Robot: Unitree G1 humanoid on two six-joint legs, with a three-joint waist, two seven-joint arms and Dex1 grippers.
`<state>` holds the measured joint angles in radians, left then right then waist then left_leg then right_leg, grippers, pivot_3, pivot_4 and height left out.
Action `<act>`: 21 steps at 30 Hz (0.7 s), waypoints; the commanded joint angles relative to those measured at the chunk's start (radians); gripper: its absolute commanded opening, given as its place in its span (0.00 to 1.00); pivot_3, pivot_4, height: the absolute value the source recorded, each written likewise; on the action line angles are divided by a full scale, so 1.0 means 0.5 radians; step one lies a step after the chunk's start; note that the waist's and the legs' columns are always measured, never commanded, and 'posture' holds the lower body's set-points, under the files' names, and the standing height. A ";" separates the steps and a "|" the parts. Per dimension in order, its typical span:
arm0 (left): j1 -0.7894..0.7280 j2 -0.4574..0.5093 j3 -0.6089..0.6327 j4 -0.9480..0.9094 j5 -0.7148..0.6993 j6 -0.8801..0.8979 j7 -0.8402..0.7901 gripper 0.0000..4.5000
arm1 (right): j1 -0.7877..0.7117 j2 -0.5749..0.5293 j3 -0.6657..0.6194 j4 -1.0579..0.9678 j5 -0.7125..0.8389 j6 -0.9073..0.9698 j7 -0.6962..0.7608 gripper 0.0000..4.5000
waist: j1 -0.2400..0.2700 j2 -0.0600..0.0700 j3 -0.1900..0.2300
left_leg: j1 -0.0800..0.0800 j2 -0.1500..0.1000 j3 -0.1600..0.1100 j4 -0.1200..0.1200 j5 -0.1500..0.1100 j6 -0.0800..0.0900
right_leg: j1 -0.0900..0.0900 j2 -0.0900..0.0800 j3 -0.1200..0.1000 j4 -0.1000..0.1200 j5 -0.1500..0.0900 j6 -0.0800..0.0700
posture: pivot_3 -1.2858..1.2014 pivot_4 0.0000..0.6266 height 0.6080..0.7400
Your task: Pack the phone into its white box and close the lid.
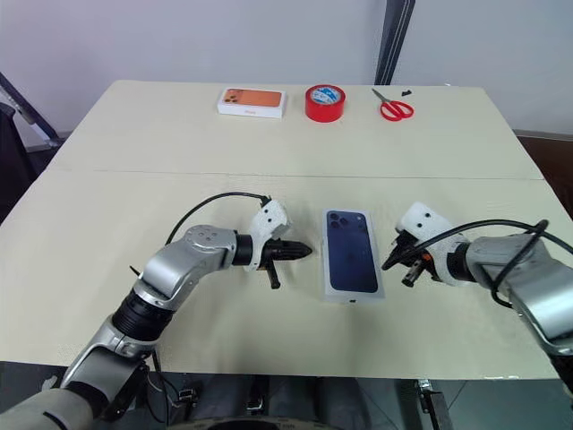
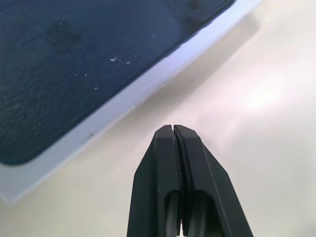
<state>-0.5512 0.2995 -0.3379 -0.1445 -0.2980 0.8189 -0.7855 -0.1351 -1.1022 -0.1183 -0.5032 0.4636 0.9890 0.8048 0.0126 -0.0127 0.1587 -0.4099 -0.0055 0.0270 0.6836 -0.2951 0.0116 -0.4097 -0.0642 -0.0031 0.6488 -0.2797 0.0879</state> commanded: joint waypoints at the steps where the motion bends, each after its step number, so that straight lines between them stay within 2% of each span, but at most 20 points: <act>1: -0.117 -0.076 0.100 -0.009 -0.084 -0.006 0.015 0.00 | 0.089 -0.016 -0.221 -0.126 0.146 -0.109 0.193 0.01 | 0.003 0.000 0.000 | 0.000 0.000 0.000 0.000 0.000 0.000 | 0.000 0.000 0.000 0.000 0.000 0.000 | 0.52 0.24 0.88; 4: -0.186 -0.143 0.065 0.052 -0.060 -0.032 0.033 0.00 | 0.169 0.010 -0.253 -0.245 0.257 -0.082 0.252 0.01 | 0.004 0.000 0.000 | 0.000 0.000 0.000 0.001 0.000 0.000 | 0.001 0.001 0.000 0.000 0.000 0.000 | 0.52 0.24 0.88; 8: -0.278 -0.246 -0.015 0.220 0.008 -0.079 0.054 0.00 | 0.272 0.044 -0.149 -0.362 0.263 -0.065 0.197 0.01 | 0.003 0.000 0.000 | 0.001 -0.001 0.000 0.001 0.000 0.001 | 0.002 0.001 0.000 0.000 0.000 0.000 | 0.52 0.24 0.88; 15: -0.321 -0.251 -0.227 0.422 0.153 -0.132 0.000 0.00 | 0.368 0.068 0.069 -0.346 0.124 -0.067 0.032 0.01 | -0.002 -0.001 0.000 | 0.002 0.000 0.000 0.001 0.000 0.001 | 0.002 0.003 0.000 0.001 0.000 0.000 | 0.52 0.24 0.88; 21: -0.295 -0.237 -0.266 0.453 0.203 -0.124 -0.007 0.00 | 0.381 0.065 0.134 -0.325 0.068 -0.099 -0.011 0.01 | -0.001 -0.004 -0.003 | 0.006 0.000 -0.001 0.001 0.000 0.000 | 0.006 0.003 0.000 0.000 0.000 0.000 | 0.52 0.24 0.88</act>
<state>-0.7024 0.1827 -0.4550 0.0784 -0.2077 0.7566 -0.7859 0.0446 -1.0725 -0.0803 -0.6663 0.5244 0.9359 0.8192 0.0120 -0.0148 0.1572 -0.4067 -0.0052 0.0266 0.6842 -0.2953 0.0118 -0.4063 -0.0628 -0.0029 0.6488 -0.2797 0.0880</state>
